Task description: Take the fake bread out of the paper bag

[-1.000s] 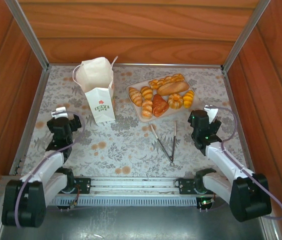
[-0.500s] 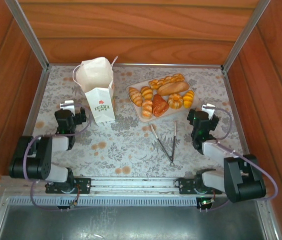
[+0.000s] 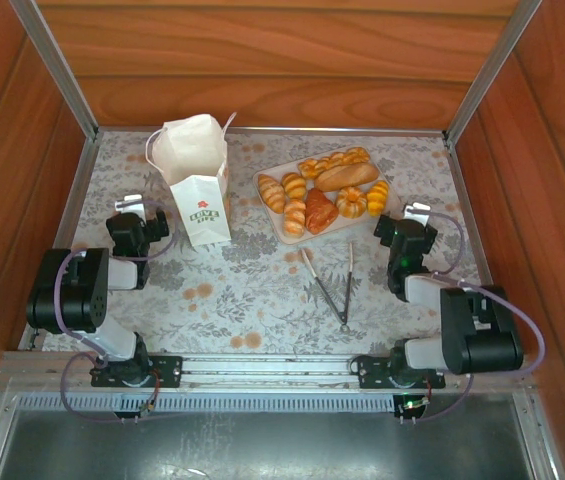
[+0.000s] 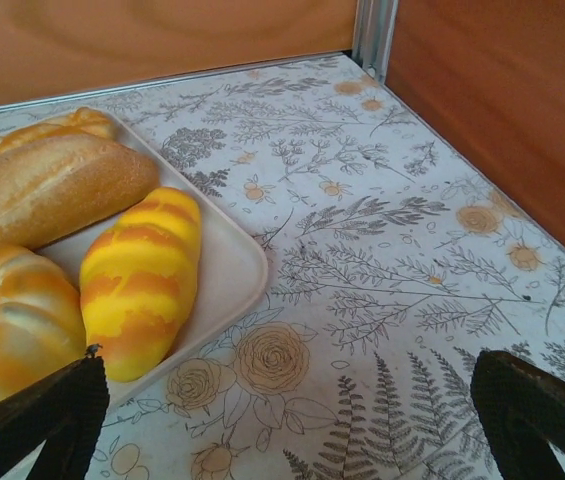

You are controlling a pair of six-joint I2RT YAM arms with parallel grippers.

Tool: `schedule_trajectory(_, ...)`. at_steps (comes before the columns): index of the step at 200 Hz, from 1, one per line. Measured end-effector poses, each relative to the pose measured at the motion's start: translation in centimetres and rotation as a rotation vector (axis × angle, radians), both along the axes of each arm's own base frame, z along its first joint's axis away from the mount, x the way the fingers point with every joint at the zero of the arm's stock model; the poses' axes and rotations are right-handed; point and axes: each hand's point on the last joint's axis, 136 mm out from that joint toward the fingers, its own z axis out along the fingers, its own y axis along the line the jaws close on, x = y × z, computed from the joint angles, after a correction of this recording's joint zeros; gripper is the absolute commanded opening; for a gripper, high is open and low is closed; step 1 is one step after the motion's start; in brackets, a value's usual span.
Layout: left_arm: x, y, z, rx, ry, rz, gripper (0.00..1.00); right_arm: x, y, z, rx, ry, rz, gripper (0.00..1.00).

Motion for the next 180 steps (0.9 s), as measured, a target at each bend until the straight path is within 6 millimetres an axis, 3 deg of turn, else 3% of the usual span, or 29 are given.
schedule_trajectory(22,0.0,0.0,0.0,-0.002,-0.001,0.002,1.0,1.0,0.9,-1.7,-0.007,0.051,0.062,1.0)
schedule_trajectory(51,0.0,0.0,0.0,-0.003,-0.001,0.002,1.0,2.4,1.7,-2.5,0.005,0.068,0.124,1.0)
schedule_trajectory(180,0.0,0.1,0.0,-0.002,0.0,0.005,1.0,2.9,1.6,-2.3,0.039,0.07,0.163,1.0)
